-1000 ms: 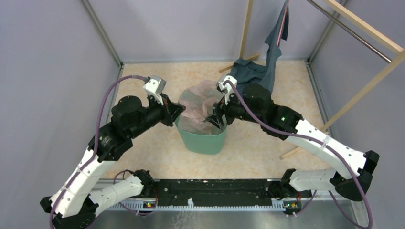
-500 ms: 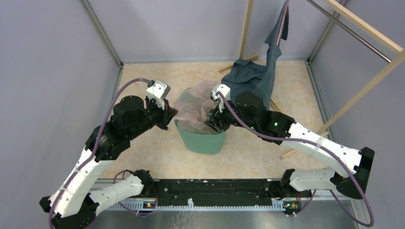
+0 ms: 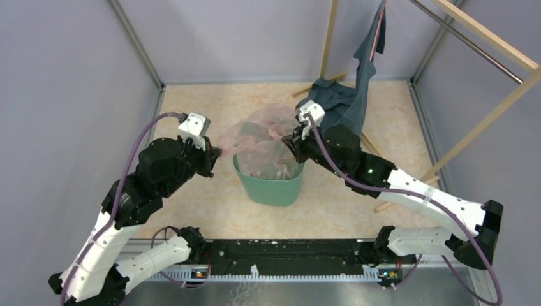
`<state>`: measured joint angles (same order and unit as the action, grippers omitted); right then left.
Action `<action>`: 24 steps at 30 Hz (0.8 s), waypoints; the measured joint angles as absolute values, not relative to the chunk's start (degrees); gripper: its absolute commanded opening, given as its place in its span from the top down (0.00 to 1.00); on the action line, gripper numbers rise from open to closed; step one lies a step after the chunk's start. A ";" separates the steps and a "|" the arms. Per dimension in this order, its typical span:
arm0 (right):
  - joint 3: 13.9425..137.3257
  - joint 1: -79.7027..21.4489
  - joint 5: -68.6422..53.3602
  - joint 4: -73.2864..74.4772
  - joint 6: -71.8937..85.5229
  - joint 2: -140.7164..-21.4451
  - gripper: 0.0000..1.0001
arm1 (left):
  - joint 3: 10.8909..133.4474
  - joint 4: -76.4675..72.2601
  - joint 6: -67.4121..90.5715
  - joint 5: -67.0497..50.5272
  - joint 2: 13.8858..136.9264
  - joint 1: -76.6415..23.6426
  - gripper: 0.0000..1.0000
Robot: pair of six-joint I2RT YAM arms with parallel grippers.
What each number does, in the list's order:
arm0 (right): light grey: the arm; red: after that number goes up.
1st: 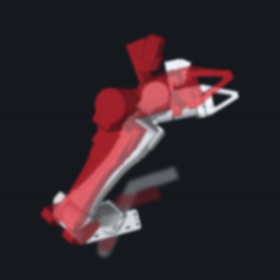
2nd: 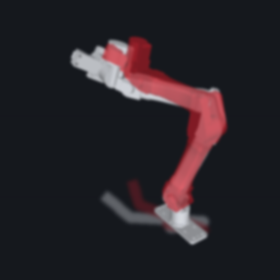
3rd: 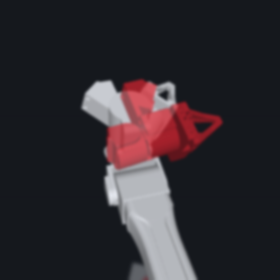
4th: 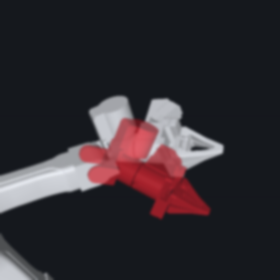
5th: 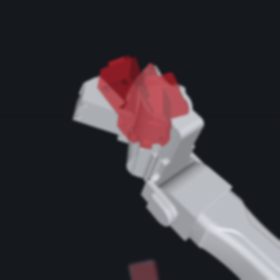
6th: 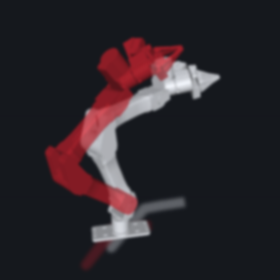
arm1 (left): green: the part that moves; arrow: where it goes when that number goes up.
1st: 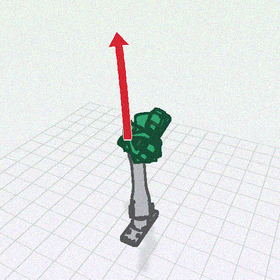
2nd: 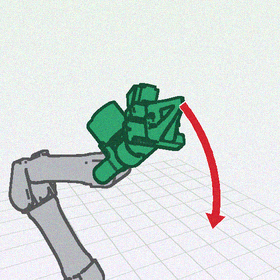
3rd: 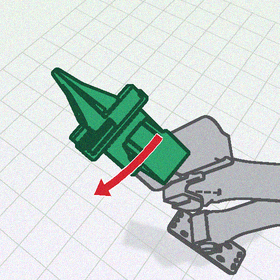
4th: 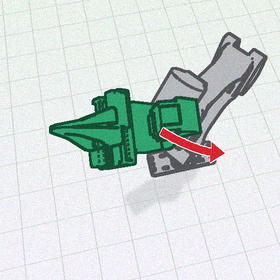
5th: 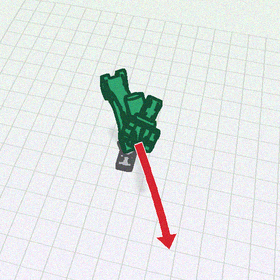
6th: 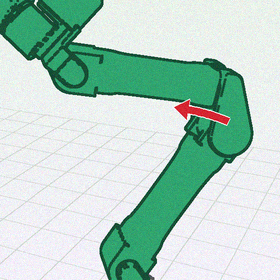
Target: Put the trash bags into the trash bin
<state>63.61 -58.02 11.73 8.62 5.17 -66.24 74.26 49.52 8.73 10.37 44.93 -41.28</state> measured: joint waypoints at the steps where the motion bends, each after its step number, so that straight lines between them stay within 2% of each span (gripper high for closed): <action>1: 63.61 -58.02 12.19 8.29 5.63 -65.45 1.00 | 74.08 50.00 9.30 11.40 44.49 -41.28 1.00; 3: 63.64 -58.02 12.19 8.14 6.11 -63.70 0.92 | 73.93 50.70 10.15 12.91 43.77 -41.28 1.00; 7: 65.43 -58.02 11.33 10.41 7.11 -61.87 0.45 | 73.19 50.57 11.07 14.55 41.25 -41.28 1.00; 11: 69.65 -58.02 8.58 14.83 9.28 -63.20 0.24 | 70.76 48.40 11.09 13.69 37.74 -41.28 1.00; 20: 82.35 -58.13 12.05 24.84 12.47 -72.27 0.13 | 66.63 45.10 11.49 11.60 35.29 -41.28 1.00; 24: 85.03 -58.92 16.25 29.06 12.12 -75.81 0.13 | 65.30 44.16 12.05 10.92 34.96 -41.28 1.00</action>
